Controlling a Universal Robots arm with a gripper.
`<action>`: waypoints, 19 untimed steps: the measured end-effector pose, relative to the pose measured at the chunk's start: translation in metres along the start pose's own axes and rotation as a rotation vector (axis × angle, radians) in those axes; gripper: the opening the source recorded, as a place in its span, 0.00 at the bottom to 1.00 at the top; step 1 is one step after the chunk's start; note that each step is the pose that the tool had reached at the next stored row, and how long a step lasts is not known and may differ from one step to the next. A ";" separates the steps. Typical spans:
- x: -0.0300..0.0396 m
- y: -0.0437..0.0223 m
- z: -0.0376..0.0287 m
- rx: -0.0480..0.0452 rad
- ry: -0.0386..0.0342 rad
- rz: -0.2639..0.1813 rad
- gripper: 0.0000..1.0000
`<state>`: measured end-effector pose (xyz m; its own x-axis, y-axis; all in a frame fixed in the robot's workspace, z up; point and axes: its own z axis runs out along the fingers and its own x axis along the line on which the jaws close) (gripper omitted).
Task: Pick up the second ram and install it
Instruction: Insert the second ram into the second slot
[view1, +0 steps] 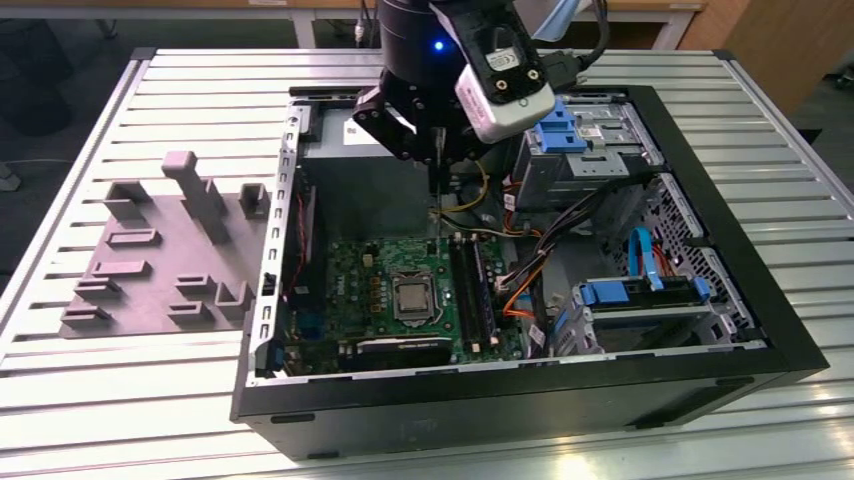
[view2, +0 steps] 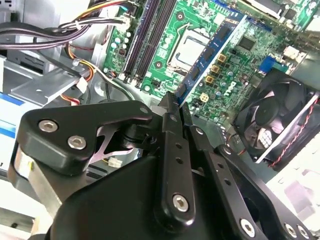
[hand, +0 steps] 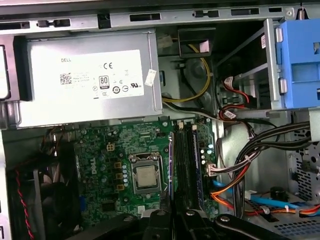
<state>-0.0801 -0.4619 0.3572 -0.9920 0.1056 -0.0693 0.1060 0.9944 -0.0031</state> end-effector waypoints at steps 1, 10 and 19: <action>0.0000 0.0000 0.0000 -0.0006 0.0000 -0.008 0.14; 0.0000 0.0000 0.0000 -0.0068 -0.0003 -0.099 0.14; 0.0000 0.0000 0.0000 -0.0116 -0.0005 -0.168 0.14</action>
<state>-0.0801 -0.4618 0.3572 -0.9957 -0.0620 -0.0692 -0.0619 0.9981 -0.0031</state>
